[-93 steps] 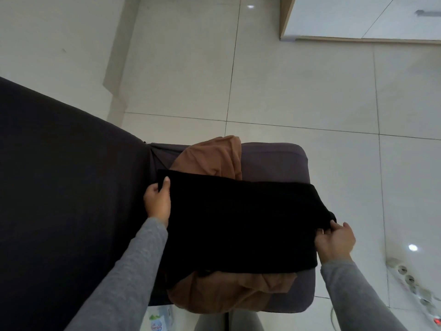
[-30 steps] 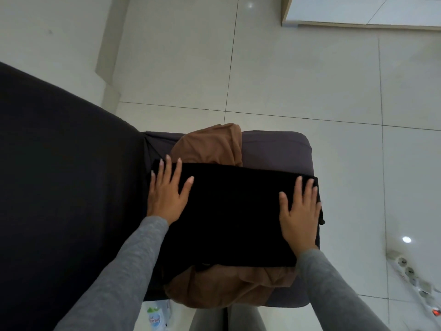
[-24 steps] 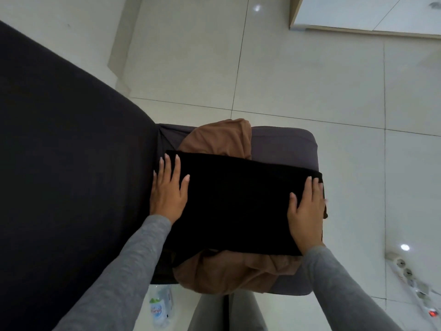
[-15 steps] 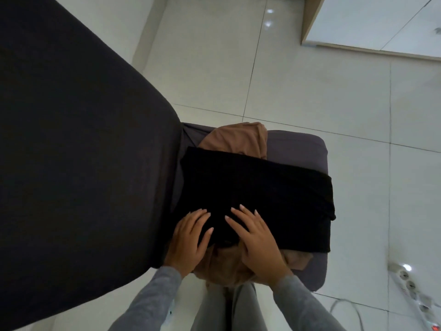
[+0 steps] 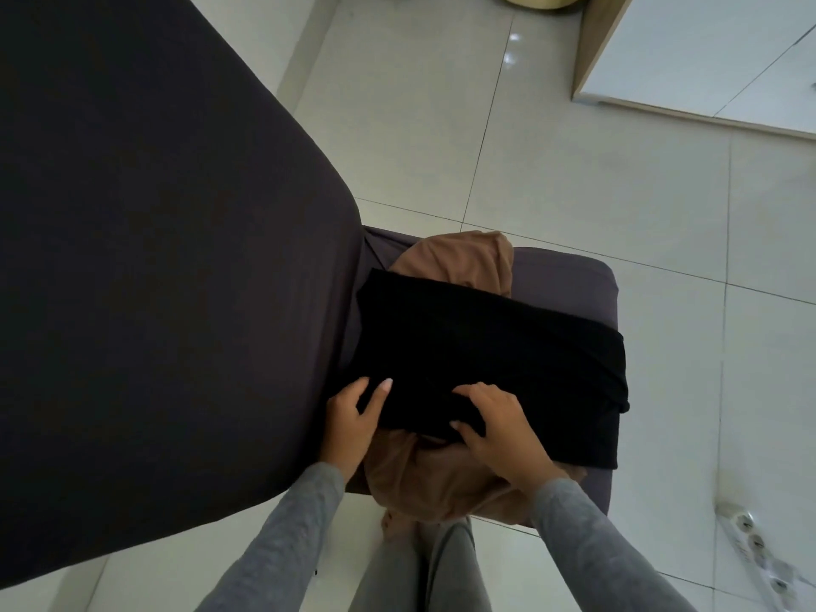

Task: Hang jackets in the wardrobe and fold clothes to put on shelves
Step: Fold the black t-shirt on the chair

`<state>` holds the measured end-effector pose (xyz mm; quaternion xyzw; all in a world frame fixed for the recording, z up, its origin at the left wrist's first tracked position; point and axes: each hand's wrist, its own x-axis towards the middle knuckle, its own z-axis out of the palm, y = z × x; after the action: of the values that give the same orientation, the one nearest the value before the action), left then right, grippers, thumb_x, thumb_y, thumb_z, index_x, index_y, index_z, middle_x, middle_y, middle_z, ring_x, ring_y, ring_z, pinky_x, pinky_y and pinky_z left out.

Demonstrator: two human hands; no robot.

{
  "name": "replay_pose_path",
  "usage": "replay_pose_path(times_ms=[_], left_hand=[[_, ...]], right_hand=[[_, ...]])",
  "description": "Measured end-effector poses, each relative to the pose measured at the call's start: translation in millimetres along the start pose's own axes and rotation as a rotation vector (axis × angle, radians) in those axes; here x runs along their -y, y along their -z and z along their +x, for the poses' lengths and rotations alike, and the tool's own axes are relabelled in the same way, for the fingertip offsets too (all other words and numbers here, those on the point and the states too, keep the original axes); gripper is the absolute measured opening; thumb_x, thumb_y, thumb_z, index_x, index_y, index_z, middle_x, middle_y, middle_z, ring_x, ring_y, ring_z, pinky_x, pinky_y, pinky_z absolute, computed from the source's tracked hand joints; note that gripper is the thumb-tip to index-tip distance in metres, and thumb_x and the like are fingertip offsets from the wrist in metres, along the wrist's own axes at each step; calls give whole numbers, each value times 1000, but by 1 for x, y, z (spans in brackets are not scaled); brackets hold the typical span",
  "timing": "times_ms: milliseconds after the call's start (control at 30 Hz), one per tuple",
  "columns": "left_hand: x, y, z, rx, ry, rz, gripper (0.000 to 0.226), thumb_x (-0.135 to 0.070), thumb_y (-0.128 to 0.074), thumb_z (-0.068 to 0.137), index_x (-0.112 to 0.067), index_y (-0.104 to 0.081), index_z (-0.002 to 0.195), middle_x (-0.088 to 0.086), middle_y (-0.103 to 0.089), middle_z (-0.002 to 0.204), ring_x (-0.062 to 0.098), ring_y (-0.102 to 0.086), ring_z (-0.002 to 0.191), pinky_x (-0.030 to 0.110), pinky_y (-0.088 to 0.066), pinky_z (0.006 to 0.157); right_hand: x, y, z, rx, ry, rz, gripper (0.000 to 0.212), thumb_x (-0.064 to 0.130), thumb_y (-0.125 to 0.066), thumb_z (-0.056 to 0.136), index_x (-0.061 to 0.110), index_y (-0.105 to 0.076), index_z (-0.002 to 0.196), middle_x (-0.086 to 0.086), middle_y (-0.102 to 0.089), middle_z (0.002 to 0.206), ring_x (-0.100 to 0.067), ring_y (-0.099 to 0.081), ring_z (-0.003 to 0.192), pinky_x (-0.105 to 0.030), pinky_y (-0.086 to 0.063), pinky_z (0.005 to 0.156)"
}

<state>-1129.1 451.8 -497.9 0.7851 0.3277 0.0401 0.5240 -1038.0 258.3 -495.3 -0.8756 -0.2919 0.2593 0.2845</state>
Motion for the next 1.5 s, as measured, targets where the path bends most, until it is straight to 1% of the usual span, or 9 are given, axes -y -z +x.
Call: replay_pose_path(times_ms=[233,367,467,567,700,933,1233,1400,1500], left_hand=[[-35,-8,38,-11,43,-128,23,-26,-55,94,-10,-60,77,8,-63,68,12,-60,64,28,-49,61],[-41,-21,79,-4,-2,40,28,-32,-54,94,-11,-57,75,9,-59,65,20,-56,59,36,-47,57],[-43,-29,96,-60,-9,339,23,-32,-53,94,-11,-60,90,4,-57,74,23,-57,70,37,-47,63],[-50,-37,94,-209,-182,522,20,-24,-49,95,-12,-59,107,1,-58,97,20,-57,86,35,-44,79],[-31,-61,73,164,-609,734,43,-34,-29,100,-14,-53,129,5,-57,129,21,-52,121,35,-32,104],[-7,-72,60,327,-483,977,57,-51,-11,98,-24,-21,148,4,-20,156,19,-12,144,41,-9,115],[-37,-114,50,91,-433,744,54,-49,-30,96,-13,-54,128,5,-44,143,14,-23,141,36,1,118],[-66,-179,48,125,-464,718,49,-44,-32,96,-17,-51,132,3,-41,146,12,-20,141,36,2,118],[-68,-205,43,90,-376,767,52,-47,-31,96,-20,-43,139,0,-31,152,10,-15,143,33,8,117]], right_hand=[[9,18,15,-332,-255,447,17,9,-52,94,26,-56,91,12,-61,77,1,-59,72,-9,-44,65],[-3,28,38,-459,-461,479,20,26,-55,94,20,-56,76,5,-57,59,-6,-53,53,-31,-50,57],[-16,29,44,-431,-569,284,6,24,-59,90,18,-58,91,6,-61,72,-14,-59,69,-41,-53,68],[-23,24,38,-527,-371,17,19,19,-56,90,15,-59,108,1,-61,101,-18,-55,97,-34,-46,82],[-20,2,26,-342,-36,-135,43,31,-38,96,19,-47,135,-1,-47,141,-17,-35,134,-33,-30,108],[-75,-5,-8,-253,-230,-194,58,52,-15,99,25,-19,149,4,-14,157,-13,-4,146,-30,-3,118],[-131,44,-15,-628,-433,279,31,23,-41,93,14,-56,119,-1,-51,123,-19,-48,113,-40,-39,100],[-180,81,0,-532,-558,432,31,4,-47,92,13,-56,120,0,-51,119,-21,-51,109,-43,-44,98],[-204,97,9,-406,-665,575,30,10,-52,92,16,-54,121,3,-48,119,-21,-56,102,-28,-44,88]])
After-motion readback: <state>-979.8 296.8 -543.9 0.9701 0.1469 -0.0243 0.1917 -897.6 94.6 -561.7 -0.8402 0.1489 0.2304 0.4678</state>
